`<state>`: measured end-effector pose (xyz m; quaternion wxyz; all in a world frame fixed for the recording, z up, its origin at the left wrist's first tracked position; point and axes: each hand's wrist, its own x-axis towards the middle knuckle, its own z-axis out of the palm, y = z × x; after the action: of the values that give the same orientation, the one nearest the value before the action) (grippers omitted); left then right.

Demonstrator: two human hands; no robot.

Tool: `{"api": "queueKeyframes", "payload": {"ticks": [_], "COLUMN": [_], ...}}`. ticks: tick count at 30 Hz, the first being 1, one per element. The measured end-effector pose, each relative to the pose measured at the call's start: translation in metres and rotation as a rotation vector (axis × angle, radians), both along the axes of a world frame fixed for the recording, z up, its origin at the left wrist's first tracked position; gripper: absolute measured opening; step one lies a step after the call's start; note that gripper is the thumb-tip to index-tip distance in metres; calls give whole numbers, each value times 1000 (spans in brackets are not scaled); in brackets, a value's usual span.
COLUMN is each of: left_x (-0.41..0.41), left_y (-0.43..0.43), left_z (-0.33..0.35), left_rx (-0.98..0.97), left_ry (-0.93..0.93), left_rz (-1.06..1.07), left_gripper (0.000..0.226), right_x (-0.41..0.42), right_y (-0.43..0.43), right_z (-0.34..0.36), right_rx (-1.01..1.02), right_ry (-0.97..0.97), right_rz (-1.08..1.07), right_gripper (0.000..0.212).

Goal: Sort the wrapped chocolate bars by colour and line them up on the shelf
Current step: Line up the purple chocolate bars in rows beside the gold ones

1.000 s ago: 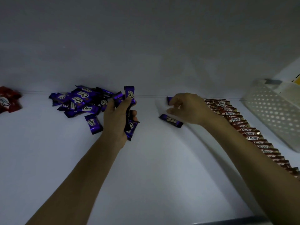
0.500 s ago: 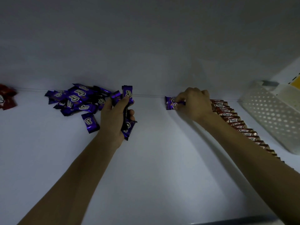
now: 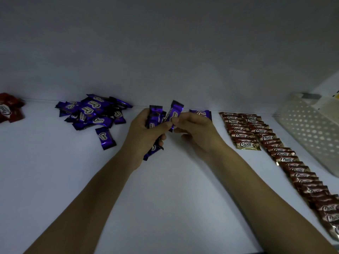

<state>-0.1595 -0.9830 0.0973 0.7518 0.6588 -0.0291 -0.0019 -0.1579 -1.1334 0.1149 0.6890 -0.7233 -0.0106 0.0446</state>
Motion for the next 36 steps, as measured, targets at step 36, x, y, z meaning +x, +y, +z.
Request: {"api": "queueKeyframes", "payload": {"ticks": [36], "left_x": [2], "left_y": [0], "left_z": [1], "left_rx": [-192], "left_ry": [108], "left_rz": [97], "left_gripper": [10], "right_x": [14], "right_y": [-63], "right_z": [-6], "right_rx": [-1243], "right_ry": [-171], "right_rz": [-183], "right_gripper": [24]}}
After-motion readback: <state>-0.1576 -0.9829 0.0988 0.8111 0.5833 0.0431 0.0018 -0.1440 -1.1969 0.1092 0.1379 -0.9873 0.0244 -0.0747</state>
